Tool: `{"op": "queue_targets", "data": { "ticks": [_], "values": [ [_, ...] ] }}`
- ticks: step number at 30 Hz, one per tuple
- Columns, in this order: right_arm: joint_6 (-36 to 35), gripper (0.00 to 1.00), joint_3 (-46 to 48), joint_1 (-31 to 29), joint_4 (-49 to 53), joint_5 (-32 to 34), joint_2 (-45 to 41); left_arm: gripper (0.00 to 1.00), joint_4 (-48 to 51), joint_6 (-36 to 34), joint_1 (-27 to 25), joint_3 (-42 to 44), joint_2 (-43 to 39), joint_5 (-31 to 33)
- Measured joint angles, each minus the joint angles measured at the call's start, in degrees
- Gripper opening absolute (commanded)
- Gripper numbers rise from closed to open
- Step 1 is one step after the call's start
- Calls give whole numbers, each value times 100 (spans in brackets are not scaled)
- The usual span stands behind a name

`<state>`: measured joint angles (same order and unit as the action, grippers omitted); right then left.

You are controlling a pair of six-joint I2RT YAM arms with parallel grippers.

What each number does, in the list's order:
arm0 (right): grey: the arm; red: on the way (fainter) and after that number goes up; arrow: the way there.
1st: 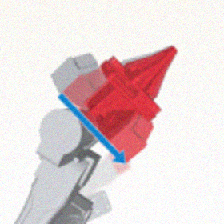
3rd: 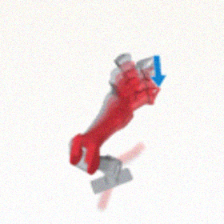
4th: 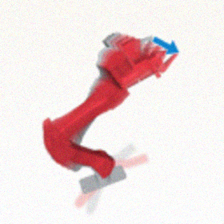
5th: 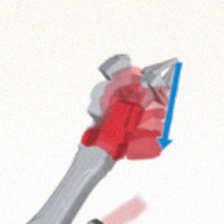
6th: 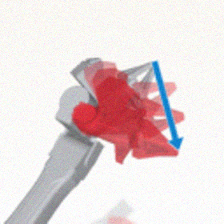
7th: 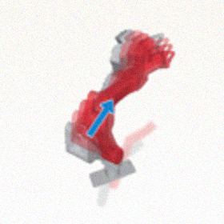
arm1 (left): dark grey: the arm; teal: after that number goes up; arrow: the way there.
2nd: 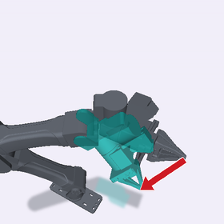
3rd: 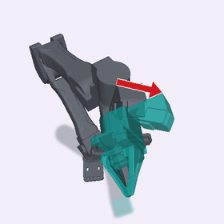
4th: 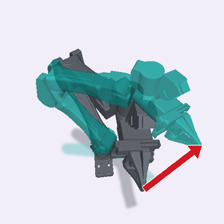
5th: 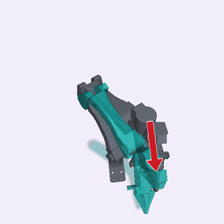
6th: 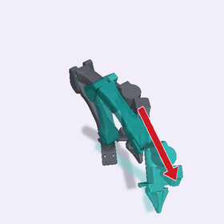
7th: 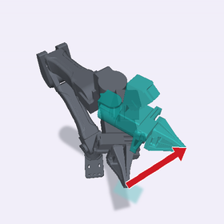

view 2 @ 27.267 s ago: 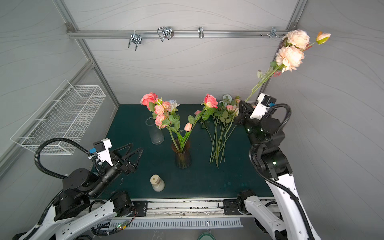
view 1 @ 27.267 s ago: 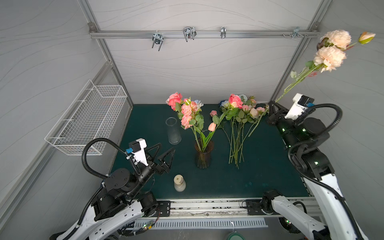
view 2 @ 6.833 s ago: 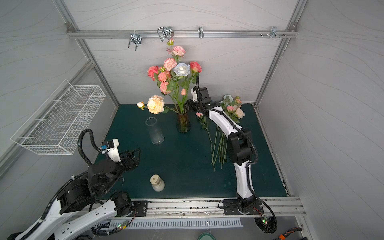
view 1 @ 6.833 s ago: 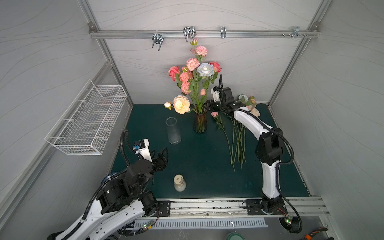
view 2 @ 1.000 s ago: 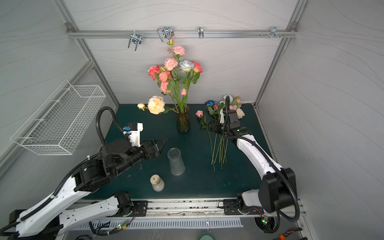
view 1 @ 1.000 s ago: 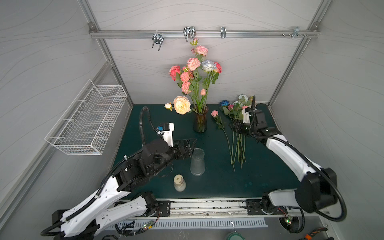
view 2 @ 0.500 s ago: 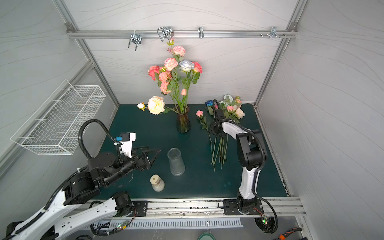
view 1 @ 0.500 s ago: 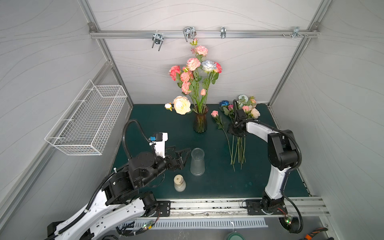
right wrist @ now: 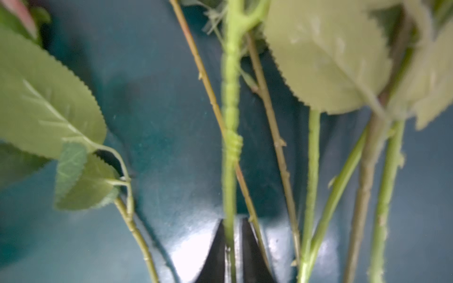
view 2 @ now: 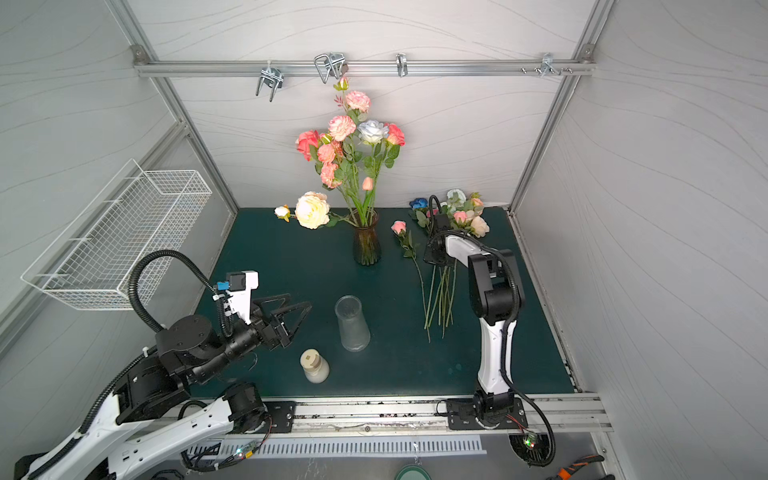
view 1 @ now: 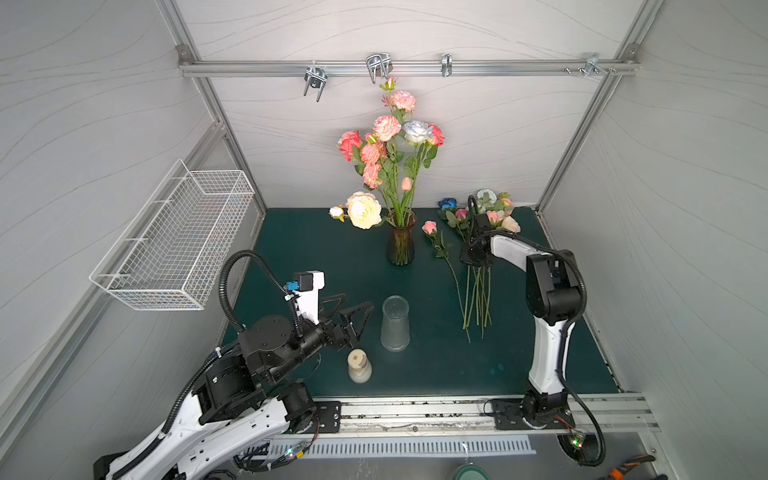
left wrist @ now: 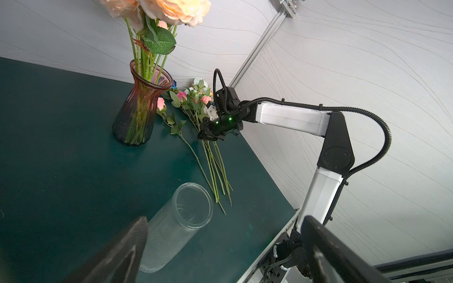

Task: Arrange the flowers into the vase
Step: 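Lift the white rose high above the pile with the right gripper, then carry the white rose over the clear glass vase and lower its stem in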

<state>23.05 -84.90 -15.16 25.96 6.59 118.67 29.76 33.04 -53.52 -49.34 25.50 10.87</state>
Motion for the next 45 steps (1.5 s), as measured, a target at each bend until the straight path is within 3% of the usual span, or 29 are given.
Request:
{"op": "queue_targets", "data": {
  "ticks": [5, 16, 21, 27, 33, 45],
  "values": [
    [-120, 0, 627, -26, -343, -188, -763, 99, 37, -15, 0, 0, 2, 2],
    [-57, 0, 1891, -238, -1198, -319, -3993, 99, 79, -9, 0, 0, -249, 138],
    [-66, 0, 2391, -874, -1366, -234, -5331, 99, 81, -4, 0, 0, -273, 203],
    [-229, 0, 2317, -2326, -2006, -208, -6430, 99, 79, 9, 0, 4, -341, 247],
    [-501, 0, 1731, -3434, -2900, -280, -6461, 99, 79, 17, 0, 11, -341, 269],
    [-1117, 0, 1620, -4240, -4638, -153, -4826, 99, 83, 44, 0, 11, -339, 350]
  ]
}}
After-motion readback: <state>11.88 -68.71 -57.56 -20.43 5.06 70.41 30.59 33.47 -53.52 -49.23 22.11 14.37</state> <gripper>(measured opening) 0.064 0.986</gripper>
